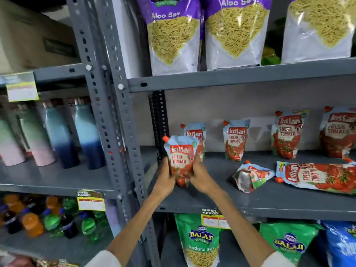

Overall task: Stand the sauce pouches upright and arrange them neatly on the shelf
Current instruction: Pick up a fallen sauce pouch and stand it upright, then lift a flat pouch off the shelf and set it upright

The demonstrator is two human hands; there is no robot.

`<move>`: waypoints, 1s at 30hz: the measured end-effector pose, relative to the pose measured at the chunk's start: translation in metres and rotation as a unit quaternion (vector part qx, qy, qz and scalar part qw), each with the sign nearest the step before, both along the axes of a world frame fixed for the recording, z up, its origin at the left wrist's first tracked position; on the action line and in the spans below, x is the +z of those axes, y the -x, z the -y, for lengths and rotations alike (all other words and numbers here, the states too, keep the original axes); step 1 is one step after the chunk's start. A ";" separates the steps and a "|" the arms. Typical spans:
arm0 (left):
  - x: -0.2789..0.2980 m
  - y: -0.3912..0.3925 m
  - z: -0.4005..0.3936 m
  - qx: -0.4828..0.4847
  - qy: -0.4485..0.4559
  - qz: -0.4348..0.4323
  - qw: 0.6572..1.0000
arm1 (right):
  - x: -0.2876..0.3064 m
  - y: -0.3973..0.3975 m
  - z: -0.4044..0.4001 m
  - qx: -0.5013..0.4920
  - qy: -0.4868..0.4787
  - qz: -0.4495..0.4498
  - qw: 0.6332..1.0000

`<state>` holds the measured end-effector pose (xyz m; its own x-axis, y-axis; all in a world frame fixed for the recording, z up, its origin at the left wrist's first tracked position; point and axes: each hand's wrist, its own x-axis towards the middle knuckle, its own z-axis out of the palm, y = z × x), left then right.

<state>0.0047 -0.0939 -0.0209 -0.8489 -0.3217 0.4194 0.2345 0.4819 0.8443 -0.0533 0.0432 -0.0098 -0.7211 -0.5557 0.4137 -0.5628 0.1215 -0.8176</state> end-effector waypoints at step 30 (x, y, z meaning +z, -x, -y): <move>0.037 0.108 -0.188 -0.021 -0.120 0.392 0.912 | 0.014 0.054 -0.210 -0.221 -0.335 0.102 0.910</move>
<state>-0.1034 0.0941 0.0158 -0.8711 -0.2840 -0.4007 -0.4731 0.2661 0.8399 -0.1072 0.2533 0.0040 -0.9592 -0.2714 -0.0786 -0.1832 0.8093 -0.5581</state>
